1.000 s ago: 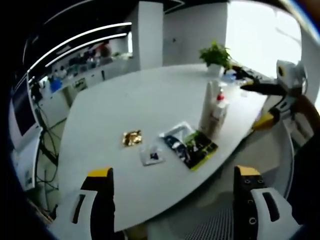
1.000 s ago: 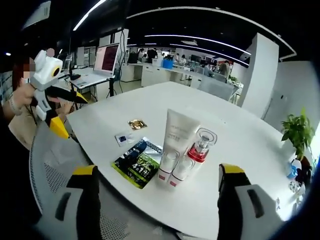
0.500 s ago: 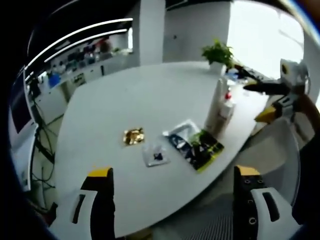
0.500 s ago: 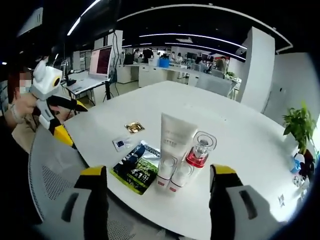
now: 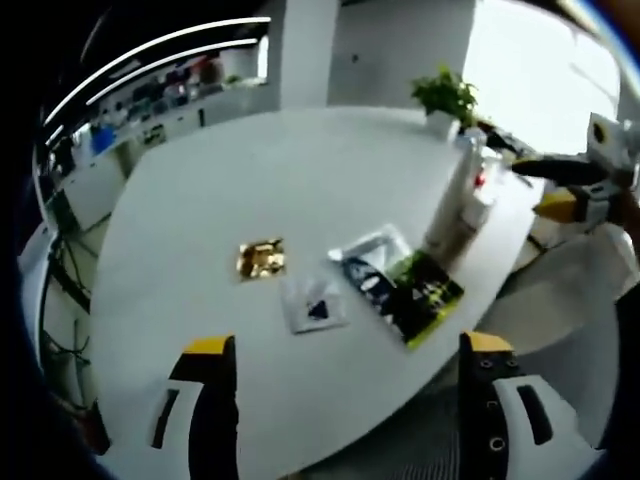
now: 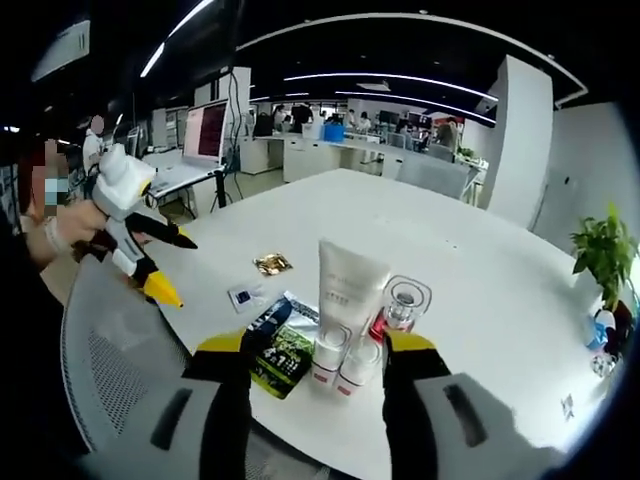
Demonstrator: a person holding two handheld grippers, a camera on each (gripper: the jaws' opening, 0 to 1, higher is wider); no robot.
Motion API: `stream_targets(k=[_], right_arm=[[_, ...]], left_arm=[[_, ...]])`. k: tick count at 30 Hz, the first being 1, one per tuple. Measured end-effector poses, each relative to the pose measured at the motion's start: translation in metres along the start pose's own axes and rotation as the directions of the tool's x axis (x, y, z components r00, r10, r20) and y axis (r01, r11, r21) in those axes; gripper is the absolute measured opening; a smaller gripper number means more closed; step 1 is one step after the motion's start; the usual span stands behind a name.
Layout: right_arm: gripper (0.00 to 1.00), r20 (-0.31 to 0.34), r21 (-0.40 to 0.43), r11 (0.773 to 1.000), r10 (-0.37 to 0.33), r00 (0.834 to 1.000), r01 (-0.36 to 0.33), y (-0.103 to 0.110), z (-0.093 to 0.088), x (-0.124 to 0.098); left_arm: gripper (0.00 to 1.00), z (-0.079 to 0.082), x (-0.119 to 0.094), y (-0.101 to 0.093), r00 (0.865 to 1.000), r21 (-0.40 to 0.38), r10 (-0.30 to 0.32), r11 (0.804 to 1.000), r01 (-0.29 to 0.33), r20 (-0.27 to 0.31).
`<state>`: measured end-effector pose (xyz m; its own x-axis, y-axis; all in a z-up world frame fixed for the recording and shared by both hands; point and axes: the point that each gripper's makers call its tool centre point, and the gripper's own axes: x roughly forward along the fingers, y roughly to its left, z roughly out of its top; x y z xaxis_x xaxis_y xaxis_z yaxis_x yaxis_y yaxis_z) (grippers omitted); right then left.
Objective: Arrange the skincare products in the storage area until every visible bottle or jar stands upright without overlapping.
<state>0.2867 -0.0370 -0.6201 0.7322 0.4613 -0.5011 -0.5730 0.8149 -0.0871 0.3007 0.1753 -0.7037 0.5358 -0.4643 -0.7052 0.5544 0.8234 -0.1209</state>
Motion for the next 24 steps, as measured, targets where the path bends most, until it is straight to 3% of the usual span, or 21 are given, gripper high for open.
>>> stream_targets(k=[7,12,15,22,24], right_arm=[[0.40,0.018,0.010,1.000,0.015,1.000,-0.015,-0.002,0.003,0.001],[0.36,0.037,0.019,1.000,0.022,0.999,-0.023,-0.005,0.004,0.000],[0.34,0.034,0.026,0.999,0.020,0.999,-0.021,-0.006,0.004,0.001],[0.34,0.024,0.037,0.999,0.016,1.000,-0.017,-0.010,0.000,0.003],[0.33,0.026,0.046,0.999,0.013,1.000,-0.014,-0.013,0.000,0.003]], left_arm=[[0.74,0.003,0.031,0.007,1.000,-0.033,0.012,0.999,-0.012,-0.012],[0.73,0.004,0.052,0.014,0.998,-0.021,0.036,0.999,-0.037,-0.044],[0.65,0.006,0.066,0.019,0.997,-0.023,0.055,0.998,-0.056,-0.047],[0.60,-0.007,0.088,0.024,0.986,0.008,0.083,0.997,-0.083,-0.145],[0.60,-0.007,0.090,0.024,0.986,0.020,0.083,0.997,-0.080,-0.148]])
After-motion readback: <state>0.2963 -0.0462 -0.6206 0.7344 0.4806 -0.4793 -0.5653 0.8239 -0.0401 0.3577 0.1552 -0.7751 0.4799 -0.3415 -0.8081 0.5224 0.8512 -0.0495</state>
